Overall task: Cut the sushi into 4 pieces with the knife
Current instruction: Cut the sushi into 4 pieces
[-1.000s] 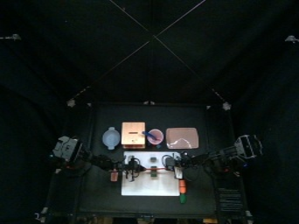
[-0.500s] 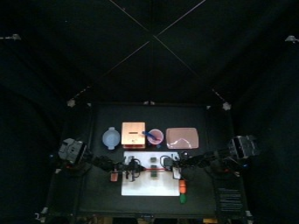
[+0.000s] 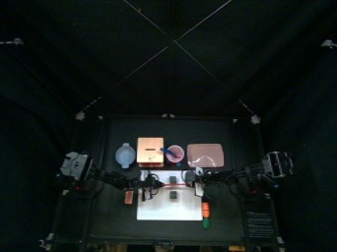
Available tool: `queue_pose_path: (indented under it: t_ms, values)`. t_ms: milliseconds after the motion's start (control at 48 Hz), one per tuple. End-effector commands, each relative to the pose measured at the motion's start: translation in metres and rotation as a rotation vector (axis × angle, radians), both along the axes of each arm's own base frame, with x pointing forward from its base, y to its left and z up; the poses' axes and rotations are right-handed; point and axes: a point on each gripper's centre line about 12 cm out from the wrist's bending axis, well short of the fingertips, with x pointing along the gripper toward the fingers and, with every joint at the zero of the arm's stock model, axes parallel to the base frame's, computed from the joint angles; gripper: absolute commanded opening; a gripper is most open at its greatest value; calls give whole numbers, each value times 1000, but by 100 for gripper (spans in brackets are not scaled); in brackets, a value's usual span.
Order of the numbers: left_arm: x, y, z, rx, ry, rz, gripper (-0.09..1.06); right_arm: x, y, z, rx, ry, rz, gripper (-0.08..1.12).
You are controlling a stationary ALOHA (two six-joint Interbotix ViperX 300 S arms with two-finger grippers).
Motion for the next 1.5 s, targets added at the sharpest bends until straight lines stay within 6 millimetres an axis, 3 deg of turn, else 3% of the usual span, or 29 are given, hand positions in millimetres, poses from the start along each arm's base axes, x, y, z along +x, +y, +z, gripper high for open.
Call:
queue_pose_path:
  t_ms: [21,229,604,917,1167,1312,1500]
  values:
    - [7,-4,32,-6,-97,-15,8,7,11,37,17,-126,29,8]
    - [7,-23,47,-15,-139,-67,8,2,29,51,31,-169,84,8]
    - [12,-37,25,-12,-88,-100,8,2,40,39,47,-136,103,8]
    - [12,-36,8,-13,-45,-82,8,7,39,18,41,-72,94,8]
    - [9,-35,4,-15,-31,-74,8,10,39,15,41,-66,95,8]
    - [7,-33,-9,-16,7,-59,8,10,38,10,39,-49,90,8]
    - [2,-25,-47,-21,107,6,8,12,34,-14,34,18,74,8]
